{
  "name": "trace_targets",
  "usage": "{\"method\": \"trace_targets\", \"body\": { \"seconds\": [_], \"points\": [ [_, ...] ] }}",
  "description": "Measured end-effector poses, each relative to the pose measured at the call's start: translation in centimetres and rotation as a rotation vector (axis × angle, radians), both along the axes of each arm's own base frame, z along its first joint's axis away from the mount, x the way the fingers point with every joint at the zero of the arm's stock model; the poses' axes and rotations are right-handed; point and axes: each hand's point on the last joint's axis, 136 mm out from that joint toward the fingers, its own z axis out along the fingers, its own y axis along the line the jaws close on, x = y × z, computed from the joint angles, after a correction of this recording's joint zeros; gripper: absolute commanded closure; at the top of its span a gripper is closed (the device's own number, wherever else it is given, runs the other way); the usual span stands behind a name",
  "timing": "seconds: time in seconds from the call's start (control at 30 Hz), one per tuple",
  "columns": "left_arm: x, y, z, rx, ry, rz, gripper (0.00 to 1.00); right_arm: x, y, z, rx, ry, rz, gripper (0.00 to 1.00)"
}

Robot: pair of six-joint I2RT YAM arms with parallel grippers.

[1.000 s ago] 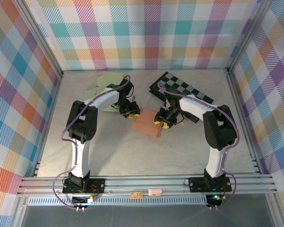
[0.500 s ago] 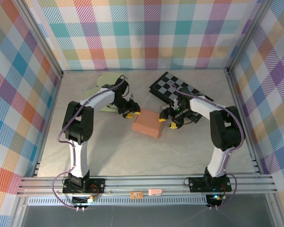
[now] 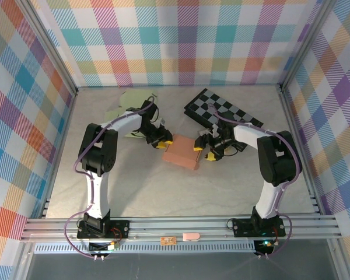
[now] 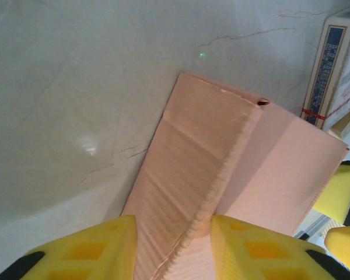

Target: Fold the paper box

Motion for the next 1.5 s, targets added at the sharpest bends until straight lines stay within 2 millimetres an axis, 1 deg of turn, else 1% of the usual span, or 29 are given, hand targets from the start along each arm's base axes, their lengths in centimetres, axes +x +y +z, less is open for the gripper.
{"method": "trace_targets", "body": {
  "seconds": [0.13, 0.27, 0.4, 0.47, 0.6, 0.8, 1.03, 1.07, 1.17, 1.23, 1.27, 1.3, 1.4, 1.47, 1.5],
  "points": [
    [0.0, -0.1, 0.1, -0.016, -0.018, -0.004, 0.75, 0.3, 0.2, -0.1, 0.009, -0.014, -0.001, 0.25],
    [-0.2, 0.2, 0.1, -0.021, -0.034, 0.000, 0.78, 0.6, 0.3, -0.2, 0.017, -0.031, 0.001, 0.24],
    [-0.6, 0.5, 0.2, -0.024, -0.041, 0.004, 0.82, 0.2, 0.2, -0.9, 0.020, -0.032, 0.002, 0.23],
    [-0.8, 0.7, 0.2, -0.025, -0.043, 0.008, 0.83, -0.2, 0.1, -1.3, 0.024, -0.026, 0.003, 0.23],
    [-0.9, 1.3, 0.2, -0.036, -0.045, 0.020, 0.83, -0.1, 0.3, -1.1, 0.063, -0.030, -0.001, 0.23],
    [-1.0, 1.7, 0.1, -0.066, -0.036, 0.033, 0.84, 0.7, 1.2, -0.6, 0.140, -0.054, 0.010, 0.23],
    [-0.9, 2.0, 0.1, -0.066, -0.032, 0.040, 0.84, 2.7, 2.8, 0.3, 0.215, -0.103, 0.031, 0.29],
    [-0.9, 2.0, 0.1, -0.066, -0.032, 0.040, 0.84, 2.8, 3.1, 0.4, 0.226, -0.105, 0.035, 0.31],
    [-0.9, 2.0, 0.1, -0.066, -0.032, 0.040, 0.84, 3.0, 3.7, 0.8, 0.248, -0.105, 0.038, 0.42],
    [-0.9, 2.0, 0.0, -0.065, -0.032, 0.040, 0.81, 3.2, 4.2, 1.0, 0.260, -0.108, 0.038, 0.46],
    [-0.9, 2.1, 0.0, -0.065, -0.031, 0.042, 0.77, 3.2, 4.4, 1.1, 0.267, -0.107, 0.037, 0.47],
    [-0.9, 2.1, 0.0, -0.062, -0.031, 0.046, 0.71, 3.2, 4.5, 1.2, 0.273, -0.105, 0.033, 0.47],
    [-0.6, 2.6, -0.1, -0.037, -0.037, 0.066, 0.56, 3.6, 4.7, 1.5, 0.285, -0.101, 0.016, 0.49],
    [-0.3, 3.2, 0.0, -0.010, -0.047, 0.096, 0.46, 3.8, 4.8, 1.7, 0.292, -0.087, -0.002, 0.53],
    [-0.3, 3.5, 0.2, -0.002, -0.052, 0.111, 0.43, 3.8, 4.9, 1.8, 0.296, -0.077, -0.012, 0.55]
  ]
}}
